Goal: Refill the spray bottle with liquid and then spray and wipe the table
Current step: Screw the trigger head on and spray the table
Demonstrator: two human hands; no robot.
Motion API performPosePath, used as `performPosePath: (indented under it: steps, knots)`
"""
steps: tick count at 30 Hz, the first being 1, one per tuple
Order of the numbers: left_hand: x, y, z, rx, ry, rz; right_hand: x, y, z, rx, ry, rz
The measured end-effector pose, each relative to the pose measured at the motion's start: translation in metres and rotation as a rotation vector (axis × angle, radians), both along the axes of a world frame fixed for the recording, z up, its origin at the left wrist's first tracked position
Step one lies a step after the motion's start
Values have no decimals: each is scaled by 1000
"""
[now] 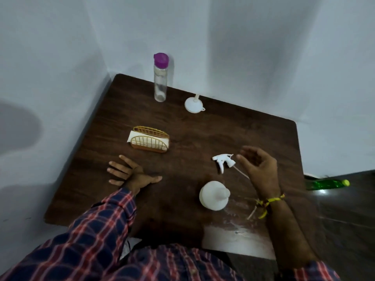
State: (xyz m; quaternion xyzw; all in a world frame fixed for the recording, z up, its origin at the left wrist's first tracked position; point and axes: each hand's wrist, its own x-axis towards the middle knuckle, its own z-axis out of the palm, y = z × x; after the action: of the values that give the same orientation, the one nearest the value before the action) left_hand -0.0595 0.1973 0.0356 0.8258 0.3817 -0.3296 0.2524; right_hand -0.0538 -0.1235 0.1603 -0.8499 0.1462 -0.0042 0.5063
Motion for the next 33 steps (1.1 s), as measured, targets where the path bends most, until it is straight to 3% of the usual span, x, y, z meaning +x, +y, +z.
performPosePath:
  steps: [3,6,10,15,20,28,33]
  knots:
    - [-16,-8,-10,82,-82,-51,-30,-28,-18,-57,20,-114]
    - [-34,-31,-20,115,-360,-66,-40,-42,-44,-158,60,-173]
    - [-57,-77,-26,-3,-575,-202,-27,-47,-67,-314,160,-117]
    - [-69,-117,-24,-199,-501,-506,15,-48,-80,-488,246,194]
    - [-74,-136,-10,-432,-427,-547,50,-38,-113,-628,305,394]
    - [-70,-159,9,-570,-554,-400,71,-30,-129,-604,185,356]
    - [-68,-171,17,-545,-610,-461,70,-43,-64,-339,-138,130]
